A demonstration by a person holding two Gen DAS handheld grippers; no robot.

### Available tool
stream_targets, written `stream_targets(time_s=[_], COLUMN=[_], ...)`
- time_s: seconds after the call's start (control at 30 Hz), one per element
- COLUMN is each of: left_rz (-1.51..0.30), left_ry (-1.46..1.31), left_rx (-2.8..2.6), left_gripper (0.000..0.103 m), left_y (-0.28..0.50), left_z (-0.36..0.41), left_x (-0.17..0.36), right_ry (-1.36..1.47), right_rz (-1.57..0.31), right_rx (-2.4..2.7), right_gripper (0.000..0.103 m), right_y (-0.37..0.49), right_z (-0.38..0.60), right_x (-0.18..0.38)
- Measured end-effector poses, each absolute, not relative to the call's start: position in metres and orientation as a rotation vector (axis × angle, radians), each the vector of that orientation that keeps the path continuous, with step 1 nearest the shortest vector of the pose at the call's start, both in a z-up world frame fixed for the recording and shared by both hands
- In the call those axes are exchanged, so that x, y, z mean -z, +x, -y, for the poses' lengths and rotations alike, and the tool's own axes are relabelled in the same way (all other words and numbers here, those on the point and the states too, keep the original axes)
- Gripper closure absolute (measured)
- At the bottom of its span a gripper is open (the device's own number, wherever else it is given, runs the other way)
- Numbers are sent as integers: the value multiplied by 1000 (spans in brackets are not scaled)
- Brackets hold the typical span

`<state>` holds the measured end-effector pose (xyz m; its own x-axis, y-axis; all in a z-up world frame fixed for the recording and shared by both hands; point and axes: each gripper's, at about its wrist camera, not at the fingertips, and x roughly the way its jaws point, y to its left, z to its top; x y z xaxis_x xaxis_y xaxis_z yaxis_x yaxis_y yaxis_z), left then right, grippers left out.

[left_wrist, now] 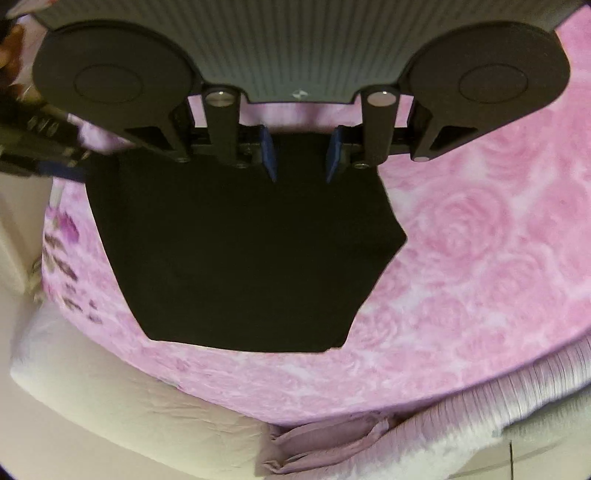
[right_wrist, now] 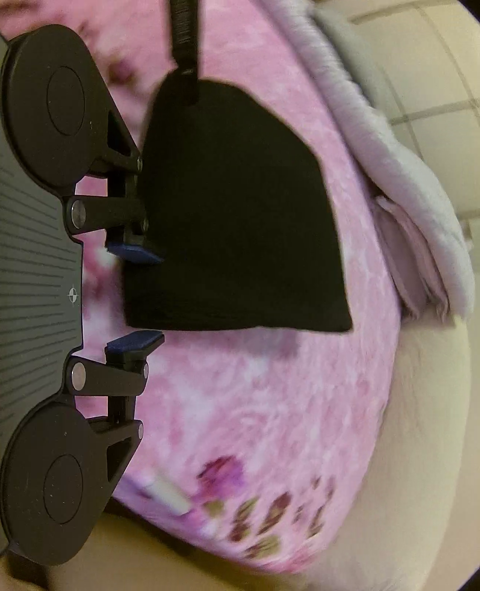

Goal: Fold clothes

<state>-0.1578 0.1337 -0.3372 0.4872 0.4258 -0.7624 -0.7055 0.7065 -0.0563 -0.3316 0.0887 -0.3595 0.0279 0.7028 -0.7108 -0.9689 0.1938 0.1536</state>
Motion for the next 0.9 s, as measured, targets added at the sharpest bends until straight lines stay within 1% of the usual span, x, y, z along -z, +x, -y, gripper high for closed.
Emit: stream_targets(time_s=[0.07,0.1,0.3,0.4,0.57,0.7,0.9], left_rz=[-823,-828,-836,-790,-676,-609,-565], left_ry=[-341,-330,-372,-361,-306,-301,-309], left_rx=[-736,-746,-781,-777,-818,-804,-787], left_gripper=[73,71,70,70,69,69,69], left_y=[-165,-170,-211,-230,-257,-276,-301], left_z=[-118,-110,-68,-47,-12,8,32], left_x=[326,323,303,284,248,226,205], right_ry=[-369,-343,-362,-398,-402,-321,-286], right_rz=[-798,-810,-868,-824,-670,-683,-678], right_rx=[-1351,-1349,-1348,-1362,-1394,-1386,-1353], right_gripper=[60,60,60,60,60,60,60], right_y=[-334,-336,-362,-375,-393,-393,-402], right_z=[-71,-63,-22,-3,29,49,76], right_x=[346,339,316,308,280,259,237])
